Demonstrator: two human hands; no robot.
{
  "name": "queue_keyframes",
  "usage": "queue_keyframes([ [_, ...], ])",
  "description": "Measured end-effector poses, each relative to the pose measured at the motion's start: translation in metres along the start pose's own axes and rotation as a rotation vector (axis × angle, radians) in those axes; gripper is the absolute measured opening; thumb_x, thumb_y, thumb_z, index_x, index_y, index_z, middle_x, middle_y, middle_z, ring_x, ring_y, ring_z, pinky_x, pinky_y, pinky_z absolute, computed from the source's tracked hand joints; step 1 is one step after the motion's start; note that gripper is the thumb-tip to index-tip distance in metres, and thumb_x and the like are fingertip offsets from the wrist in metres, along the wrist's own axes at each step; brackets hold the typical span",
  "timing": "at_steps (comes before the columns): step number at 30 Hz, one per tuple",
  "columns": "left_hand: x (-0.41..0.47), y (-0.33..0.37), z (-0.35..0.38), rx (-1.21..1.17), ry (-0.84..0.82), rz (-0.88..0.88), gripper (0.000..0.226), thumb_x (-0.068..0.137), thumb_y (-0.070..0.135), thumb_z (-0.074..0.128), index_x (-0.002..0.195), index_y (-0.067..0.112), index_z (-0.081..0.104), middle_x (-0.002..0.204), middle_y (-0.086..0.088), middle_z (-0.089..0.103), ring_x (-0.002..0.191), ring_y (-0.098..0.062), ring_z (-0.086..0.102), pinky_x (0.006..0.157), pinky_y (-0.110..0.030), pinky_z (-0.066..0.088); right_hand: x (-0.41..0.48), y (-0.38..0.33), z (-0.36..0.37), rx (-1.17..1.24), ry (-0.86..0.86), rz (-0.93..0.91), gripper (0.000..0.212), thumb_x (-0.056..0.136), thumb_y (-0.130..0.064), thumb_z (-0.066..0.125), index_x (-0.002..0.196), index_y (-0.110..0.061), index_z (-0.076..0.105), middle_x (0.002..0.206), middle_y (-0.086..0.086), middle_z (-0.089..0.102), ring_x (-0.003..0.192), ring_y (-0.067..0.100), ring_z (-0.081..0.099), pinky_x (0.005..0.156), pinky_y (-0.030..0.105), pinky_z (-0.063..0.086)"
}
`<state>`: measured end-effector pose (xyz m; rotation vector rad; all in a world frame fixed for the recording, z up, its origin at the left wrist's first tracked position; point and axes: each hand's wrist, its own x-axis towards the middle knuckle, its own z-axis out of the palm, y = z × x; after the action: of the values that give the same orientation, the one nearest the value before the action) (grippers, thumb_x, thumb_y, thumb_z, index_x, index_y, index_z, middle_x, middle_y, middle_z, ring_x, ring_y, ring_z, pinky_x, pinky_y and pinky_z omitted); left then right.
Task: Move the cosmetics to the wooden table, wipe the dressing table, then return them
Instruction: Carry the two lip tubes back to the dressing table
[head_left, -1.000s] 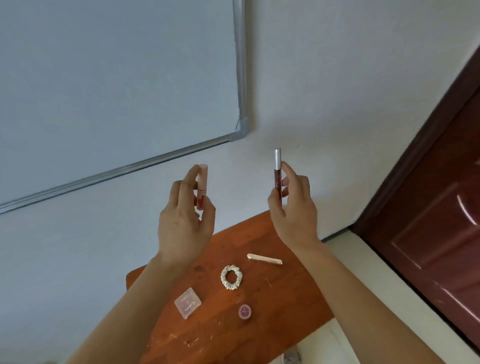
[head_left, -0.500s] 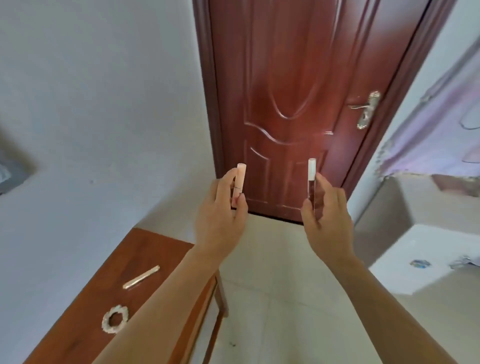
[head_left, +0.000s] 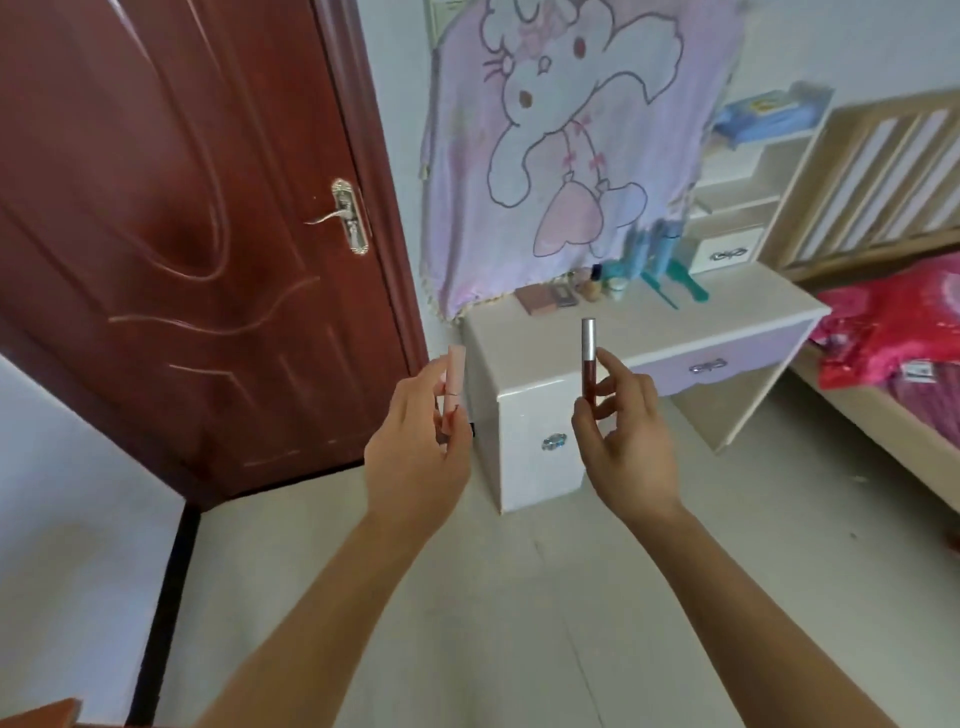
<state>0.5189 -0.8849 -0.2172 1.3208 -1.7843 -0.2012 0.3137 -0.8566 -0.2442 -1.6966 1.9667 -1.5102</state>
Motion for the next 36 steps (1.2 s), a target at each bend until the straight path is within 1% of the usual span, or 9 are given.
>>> queue_keyframes([
  [2, 0.009, 0.020, 0.033, -0.022, -0.036, 0.032, 0.054, 0.090, 0.020, 0.062, 0.136, 0.040, 0.042, 0.111, 0.016, 0.055, 0.079, -0.008, 0.062, 0.067, -0.036, 0.055, 0.020, 0.029, -0.021, -0.021, 0.017, 0.011, 0.051, 0.094, -0.022, 0.060, 0.141, -0.034, 0.041, 0.107, -0.012, 0.049, 0.088, -0.006, 0.056, 0.061, 0.007, 0.040],
  [5, 0.029, 0.032, 0.073, -0.029, -0.093, 0.059, 0.059, 0.091, 0.022, 0.061, 0.139, 0.043, 0.036, 0.111, 0.019, 0.053, 0.079, -0.006, 0.060, 0.067, -0.034, 0.054, 0.054, 0.065, -0.033, -0.033, 0.048, 0.042, 0.051, 0.094, -0.021, 0.062, 0.140, -0.031, 0.044, 0.106, -0.011, 0.050, 0.086, -0.005, 0.056, 0.061, 0.018, 0.047],
  [8, 0.055, 0.031, 0.110, -0.044, -0.136, 0.037, 0.051, 0.091, 0.023, 0.060, 0.136, 0.040, 0.043, 0.108, 0.019, 0.052, 0.078, -0.005, 0.059, 0.066, -0.039, 0.055, 0.089, 0.094, -0.026, -0.029, 0.057, 0.064, 0.050, 0.094, -0.020, 0.062, 0.140, -0.028, 0.045, 0.105, -0.012, 0.050, 0.085, -0.006, 0.056, 0.063, 0.027, 0.050],
  [16, 0.174, 0.029, 0.239, -0.181, -0.200, 0.048, 0.049, 0.091, 0.022, 0.062, 0.135, 0.035, 0.043, 0.110, 0.023, 0.053, 0.085, 0.005, 0.058, 0.065, -0.037, 0.056, 0.203, 0.174, -0.004, -0.132, 0.013, 0.092, 0.051, 0.095, -0.024, 0.059, 0.142, -0.035, 0.041, 0.104, -0.016, 0.046, 0.090, -0.014, 0.053, 0.062, 0.020, 0.047],
  [21, 0.258, 0.043, 0.322, -0.294, -0.296, 0.121, 0.040, 0.093, 0.018, 0.058, 0.132, 0.025, 0.049, 0.114, 0.014, 0.058, 0.086, -0.004, 0.060, 0.068, -0.037, 0.055, 0.292, 0.219, -0.017, -0.207, 0.093, 0.152, 0.053, 0.094, -0.027, 0.060, 0.141, -0.036, 0.038, 0.106, -0.018, 0.048, 0.089, -0.011, 0.056, 0.060, 0.024, 0.051],
  [24, 0.293, 0.053, 0.366, -0.325, -0.282, 0.237, 0.020, 0.093, 0.009, 0.058, 0.112, 0.016, 0.060, 0.104, 0.007, 0.059, 0.086, -0.012, 0.059, 0.065, -0.028, 0.054, 0.330, 0.249, -0.029, -0.197, 0.156, 0.214, 0.044, 0.093, -0.026, 0.060, 0.133, -0.037, 0.045, 0.108, -0.016, 0.051, 0.089, -0.004, 0.058, 0.065, 0.033, 0.055],
  [26, 0.311, 0.058, 0.398, -0.325, -0.299, 0.295, 0.013, 0.093, 0.006, 0.059, 0.102, 0.013, 0.065, 0.106, 0.003, 0.059, 0.084, -0.011, 0.057, 0.062, -0.027, 0.053, 0.351, 0.271, -0.035, -0.222, 0.184, 0.225, 0.034, 0.093, -0.024, 0.060, 0.126, -0.033, 0.052, 0.109, -0.015, 0.052, 0.087, -0.001, 0.059, 0.066, 0.038, 0.057],
  [29, 0.334, 0.066, 0.450, -0.332, -0.323, 0.299, 0.014, 0.093, 0.005, 0.059, 0.102, 0.013, 0.067, 0.109, 0.000, 0.058, 0.082, -0.007, 0.054, 0.064, -0.033, 0.055, 0.383, 0.312, -0.039, -0.248, 0.198, 0.216, 0.026, 0.094, -0.023, 0.059, 0.120, -0.029, 0.057, 0.111, -0.013, 0.055, 0.084, 0.001, 0.061, 0.064, 0.037, 0.057],
  [36, 0.369, 0.078, 0.571, -0.226, -0.365, 0.208, 0.016, 0.094, 0.009, 0.059, 0.107, 0.015, 0.067, 0.113, 0.001, 0.057, 0.089, -0.011, 0.058, 0.067, -0.032, 0.058, 0.469, 0.439, -0.024, -0.237, 0.097, 0.159, 0.014, 0.093, -0.016, 0.064, 0.106, -0.022, 0.067, 0.108, -0.006, 0.057, 0.076, 0.002, 0.058, 0.059, 0.030, 0.058],
])
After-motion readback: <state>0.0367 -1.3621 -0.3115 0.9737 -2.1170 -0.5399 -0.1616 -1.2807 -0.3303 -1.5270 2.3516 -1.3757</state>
